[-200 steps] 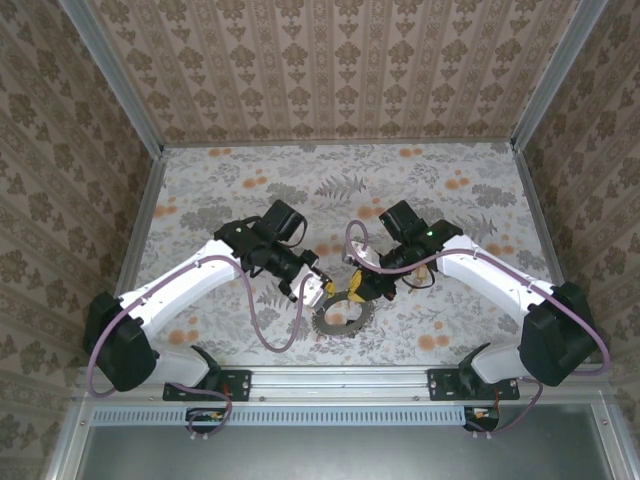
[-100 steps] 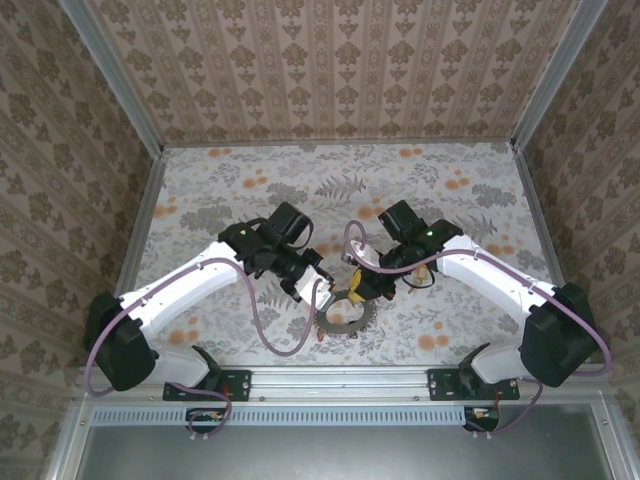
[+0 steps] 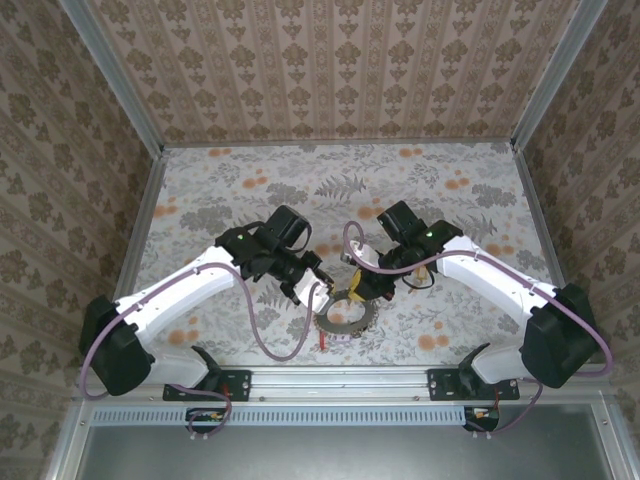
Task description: Put the keys on the keyring
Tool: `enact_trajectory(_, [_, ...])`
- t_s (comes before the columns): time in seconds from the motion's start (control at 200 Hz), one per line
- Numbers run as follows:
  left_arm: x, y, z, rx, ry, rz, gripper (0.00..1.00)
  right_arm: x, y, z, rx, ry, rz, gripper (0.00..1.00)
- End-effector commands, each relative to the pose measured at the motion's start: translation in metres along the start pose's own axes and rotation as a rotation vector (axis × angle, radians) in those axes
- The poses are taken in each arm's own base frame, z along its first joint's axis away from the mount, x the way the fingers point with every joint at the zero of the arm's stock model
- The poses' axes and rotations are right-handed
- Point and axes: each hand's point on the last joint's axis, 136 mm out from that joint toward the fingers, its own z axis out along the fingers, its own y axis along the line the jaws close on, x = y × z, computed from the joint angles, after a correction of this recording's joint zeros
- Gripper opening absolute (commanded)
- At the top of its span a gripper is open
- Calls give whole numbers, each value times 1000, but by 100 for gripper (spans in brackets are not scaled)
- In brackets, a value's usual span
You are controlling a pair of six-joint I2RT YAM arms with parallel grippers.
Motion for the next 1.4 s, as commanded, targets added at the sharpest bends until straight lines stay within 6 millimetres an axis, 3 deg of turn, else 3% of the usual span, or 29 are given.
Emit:
enact_trajectory(0.0, [-24, -18, -6, 70, -108, -5, 0, -21, -6, -10, 18, -58, -57, 0])
enact_trajectory(0.11, [-31, -19, -9, 76, -138, -6, 0, -17, -10, -4, 5, -42, -47, 0])
enact_trajectory(0.415, [-39, -3, -10, 6, -214, -12, 0, -17, 9, -1, -83, -100, -174, 0])
enact_trajectory(0.495, [-40, -1, -9, 3, -239, -33, 0, -22, 13, -8, -46, -130, -237, 9])
enact_trajectory(0.575, [-38, 5, -10, -24, -274, -79, 0, -21, 8, -10, 4, -136, -276, 26])
enact_trajectory(0.78, [-27, 19, -17, -123, -357, -220, 0, -21, -14, -22, 255, -165, -399, 30])
enact_trajectory(0.955, [-21, 27, -19, -177, -385, -290, 0, -20, -15, -31, 376, -228, -486, 38])
enact_trajectory(1.15, [-17, 36, -19, -221, -397, -337, 0, -26, -2, -24, 363, -304, -521, 39])
enact_trajectory(1.395, [-13, 43, -19, -246, -411, -396, 0, -37, -3, -15, 371, -375, -499, 33])
